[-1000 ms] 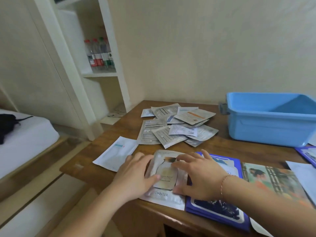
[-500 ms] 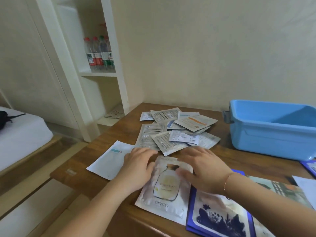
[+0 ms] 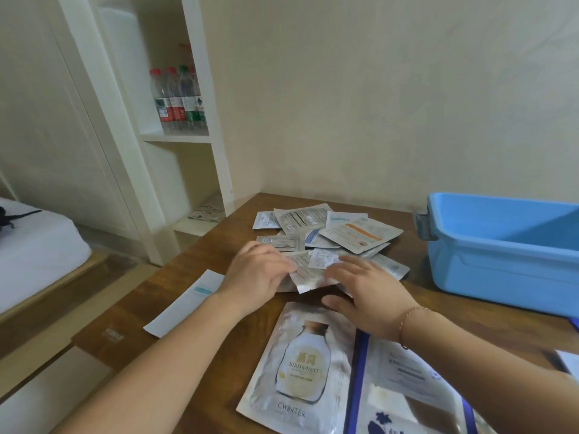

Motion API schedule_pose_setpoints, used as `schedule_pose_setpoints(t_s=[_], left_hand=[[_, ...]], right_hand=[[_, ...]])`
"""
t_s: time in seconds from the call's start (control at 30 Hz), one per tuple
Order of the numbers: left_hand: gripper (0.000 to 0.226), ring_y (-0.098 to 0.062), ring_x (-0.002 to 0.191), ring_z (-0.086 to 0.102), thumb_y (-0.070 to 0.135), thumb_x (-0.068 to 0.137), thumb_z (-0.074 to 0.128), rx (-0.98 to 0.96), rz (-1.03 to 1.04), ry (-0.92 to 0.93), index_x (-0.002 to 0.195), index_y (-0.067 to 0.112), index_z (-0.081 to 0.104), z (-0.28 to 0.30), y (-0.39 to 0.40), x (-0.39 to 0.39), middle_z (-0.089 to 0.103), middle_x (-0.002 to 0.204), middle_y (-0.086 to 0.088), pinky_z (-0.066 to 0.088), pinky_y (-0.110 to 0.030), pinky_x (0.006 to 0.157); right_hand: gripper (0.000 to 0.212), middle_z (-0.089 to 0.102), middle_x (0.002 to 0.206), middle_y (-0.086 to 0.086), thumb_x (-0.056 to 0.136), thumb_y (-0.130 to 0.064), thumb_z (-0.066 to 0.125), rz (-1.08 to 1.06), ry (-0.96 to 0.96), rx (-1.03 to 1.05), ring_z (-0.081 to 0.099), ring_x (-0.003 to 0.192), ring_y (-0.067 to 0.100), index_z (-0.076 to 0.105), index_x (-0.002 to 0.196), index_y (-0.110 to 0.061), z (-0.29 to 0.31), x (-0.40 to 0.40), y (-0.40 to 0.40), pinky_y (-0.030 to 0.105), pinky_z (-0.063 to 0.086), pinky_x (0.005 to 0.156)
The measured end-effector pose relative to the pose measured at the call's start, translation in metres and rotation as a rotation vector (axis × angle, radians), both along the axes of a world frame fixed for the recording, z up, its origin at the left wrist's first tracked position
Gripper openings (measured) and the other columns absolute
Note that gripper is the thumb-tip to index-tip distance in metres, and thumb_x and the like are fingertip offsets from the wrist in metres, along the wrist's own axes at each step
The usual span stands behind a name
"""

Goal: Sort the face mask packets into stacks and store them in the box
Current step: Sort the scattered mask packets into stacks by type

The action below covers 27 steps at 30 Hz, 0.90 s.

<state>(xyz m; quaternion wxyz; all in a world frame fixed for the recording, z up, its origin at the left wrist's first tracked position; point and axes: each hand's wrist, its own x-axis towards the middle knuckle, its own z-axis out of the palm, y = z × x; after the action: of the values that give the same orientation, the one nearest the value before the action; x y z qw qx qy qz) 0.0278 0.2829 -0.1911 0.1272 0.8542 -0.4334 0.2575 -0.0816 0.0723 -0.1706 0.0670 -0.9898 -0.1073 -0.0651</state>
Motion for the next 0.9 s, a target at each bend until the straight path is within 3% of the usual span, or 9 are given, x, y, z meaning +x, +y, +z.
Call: schedule_pose_setpoints(t_s=[0.13, 0.2, 0.27, 0.37, 0.47, 0.53, 0.6, 0.77, 0.9], left_hand=[[0.020, -0.010, 0.086, 0.067, 0.000, 0.083, 0.070, -0.451, -0.001, -0.032, 0.096, 0.013, 0.077, 0.020, 0.008, -0.008, 0.075, 0.090, 0.001, 0.053, -0.028, 0.082], [0.011, 0.002, 0.083, 0.063, 0.009, 0.088, 0.069, -0.661, -0.017, 0.070, 0.097, 0.012, 0.075, 0.040, 0.010, -0.014, 0.073, 0.090, 0.000, 0.049, -0.015, 0.077], [0.011, 0.008, 0.084, 0.062, 0.016, 0.089, 0.068, -0.795, -0.021, 0.197, 0.099, 0.020, 0.071, 0.061, 0.011, -0.019, 0.072, 0.091, 0.006, 0.048, -0.012, 0.077], [0.031, 0.005, 0.093, 0.063, 0.028, 0.087, 0.072, -0.929, 0.084, 0.331, 0.116, 0.027, 0.062, 0.081, 0.012, -0.023, 0.067, 0.105, 0.018, 0.051, -0.014, 0.080], [0.051, -0.001, 0.096, 0.067, 0.044, 0.077, 0.075, -1.098, 0.050, 0.877, 0.120, 0.025, 0.056, 0.083, 0.018, -0.031, 0.068, 0.117, 0.006, 0.055, -0.027, 0.088], [0.042, -0.019, 0.090, 0.071, 0.039, 0.077, 0.073, -1.002, -0.002, 1.216, 0.111, 0.015, 0.066, 0.073, 0.015, -0.042, 0.073, 0.110, -0.012, 0.058, -0.042, 0.083], [0.029, -0.023, 0.090, 0.072, 0.023, 0.086, 0.067, -0.900, -0.006, 1.260, 0.110, 0.006, 0.069, 0.062, 0.009, -0.054, 0.075, 0.104, -0.012, 0.060, -0.035, 0.073], [0.026, -0.022, 0.091, 0.072, 0.012, 0.090, 0.064, -0.840, -0.030, 1.358, 0.112, -0.002, 0.068, 0.055, 0.021, -0.071, 0.073, 0.106, -0.016, 0.058, -0.026, 0.071], [0.034, -0.026, 0.096, 0.071, 0.011, 0.084, 0.068, -0.661, -0.030, 1.514, 0.115, -0.002, 0.067, 0.047, 0.028, -0.092, 0.072, 0.110, -0.019, 0.059, -0.029, 0.074]], right_hand=[[0.054, 0.044, 0.147, -0.007, 0.092, -0.046, 0.056, -0.110, -0.076, 0.110, 0.027, 0.142, 0.015, 0.041, 0.141, -0.030, 0.013, 0.009, 0.008, 0.034, 0.026, 0.114], [0.027, 0.064, 0.116, -0.003, 0.092, -0.038, 0.059, -0.117, -0.141, 0.292, 0.055, 0.114, 0.018, 0.061, 0.116, -0.027, 0.018, 0.013, 0.017, 0.031, 0.046, 0.096], [0.009, 0.068, 0.084, -0.003, 0.091, -0.030, 0.062, -0.141, -0.166, 0.546, 0.062, 0.079, 0.016, 0.066, 0.092, -0.022, 0.023, 0.015, 0.025, 0.028, 0.052, 0.070], [0.006, 0.073, 0.075, -0.001, 0.085, -0.020, 0.072, -0.156, -0.105, 0.961, 0.068, 0.069, 0.016, 0.072, 0.084, -0.014, 0.031, 0.014, 0.033, 0.028, 0.055, 0.060], [0.013, 0.077, 0.085, 0.005, 0.085, -0.015, 0.072, -0.165, 0.149, 1.367, 0.074, 0.077, 0.023, 0.071, 0.096, -0.009, 0.035, 0.007, 0.032, 0.036, 0.061, 0.062], [0.021, 0.076, 0.093, 0.012, 0.085, -0.013, 0.070, -0.165, 0.291, 1.532, 0.074, 0.084, 0.030, 0.068, 0.103, -0.002, 0.034, 0.000, 0.032, 0.041, 0.061, 0.070], [0.025, 0.075, 0.094, 0.014, 0.086, -0.013, 0.069, -0.149, 0.349, 1.580, 0.074, 0.085, 0.030, 0.067, 0.106, 0.001, 0.031, -0.008, 0.034, 0.040, 0.061, 0.071], [0.018, 0.065, 0.066, -0.003, 0.093, -0.026, 0.062, -0.172, 0.157, 1.604, 0.059, 0.049, 0.010, 0.065, 0.100, -0.010, 0.038, -0.019, 0.019, 0.022, 0.046, 0.040], [0.029, 0.060, 0.065, 0.001, 0.087, -0.010, 0.069, -0.217, 0.080, 1.302, 0.052, 0.052, 0.016, 0.062, 0.115, -0.012, 0.029, -0.015, 0.002, 0.027, 0.047, 0.040]])
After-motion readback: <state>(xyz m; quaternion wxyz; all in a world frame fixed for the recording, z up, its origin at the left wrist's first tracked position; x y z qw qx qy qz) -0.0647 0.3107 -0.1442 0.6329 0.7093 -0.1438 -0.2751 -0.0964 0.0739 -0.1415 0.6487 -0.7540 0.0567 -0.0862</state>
